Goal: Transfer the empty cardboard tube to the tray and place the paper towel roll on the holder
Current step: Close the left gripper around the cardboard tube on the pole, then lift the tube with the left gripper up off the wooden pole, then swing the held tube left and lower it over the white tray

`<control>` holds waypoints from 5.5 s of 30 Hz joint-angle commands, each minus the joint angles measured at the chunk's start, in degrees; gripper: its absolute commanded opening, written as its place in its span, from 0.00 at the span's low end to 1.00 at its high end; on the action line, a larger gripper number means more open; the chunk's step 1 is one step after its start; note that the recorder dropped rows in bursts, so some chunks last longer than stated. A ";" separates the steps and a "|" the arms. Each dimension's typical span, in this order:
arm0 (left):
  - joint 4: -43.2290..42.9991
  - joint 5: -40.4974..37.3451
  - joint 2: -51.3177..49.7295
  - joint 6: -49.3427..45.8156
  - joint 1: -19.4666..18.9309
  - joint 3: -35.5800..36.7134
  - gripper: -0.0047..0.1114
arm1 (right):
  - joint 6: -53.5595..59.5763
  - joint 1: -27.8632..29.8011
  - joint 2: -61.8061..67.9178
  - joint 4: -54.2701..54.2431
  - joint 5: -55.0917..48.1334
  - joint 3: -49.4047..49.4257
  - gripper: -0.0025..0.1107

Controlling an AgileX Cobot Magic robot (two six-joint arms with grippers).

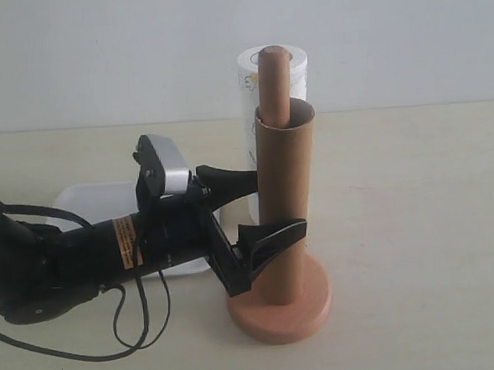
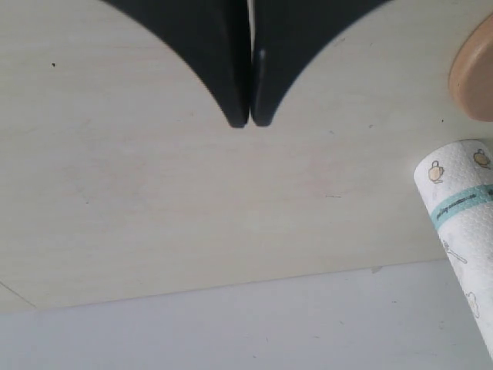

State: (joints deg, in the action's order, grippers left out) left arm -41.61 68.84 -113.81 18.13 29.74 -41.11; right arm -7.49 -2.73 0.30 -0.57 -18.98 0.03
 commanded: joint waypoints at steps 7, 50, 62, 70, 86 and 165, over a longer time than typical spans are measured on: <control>0.30 1.12 -2.52 0.53 0.33 -0.23 0.76 | 0.39 0.38 -0.30 0.01 0.52 -0.03 0.02; -1.43 1.12 5.24 3.38 0.33 -0.23 0.08 | 0.39 0.38 -0.30 0.01 0.11 -0.03 0.02; -1.08 1.12 14.75 4.97 0.33 -0.23 0.08 | 0.54 0.38 -0.30 0.01 0.13 -0.03 0.02; 1.95 1.12 20.21 5.43 0.20 -0.23 0.08 | 0.50 0.38 -0.30 -0.06 0.13 -0.03 0.02; 3.82 -2.36 28.84 7.83 0.20 -0.23 0.08 | 0.37 0.38 -0.30 -0.06 0.13 -0.03 0.02; -42.91 -95.61 10.76 -7.09 -0.16 -12.58 0.08 | 0.37 0.38 -0.30 -0.06 0.49 -0.03 0.02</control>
State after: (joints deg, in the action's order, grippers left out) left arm -78.11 -27.47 -101.32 4.95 29.64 -53.23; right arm -7.49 -2.73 0.30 -0.57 -18.85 0.03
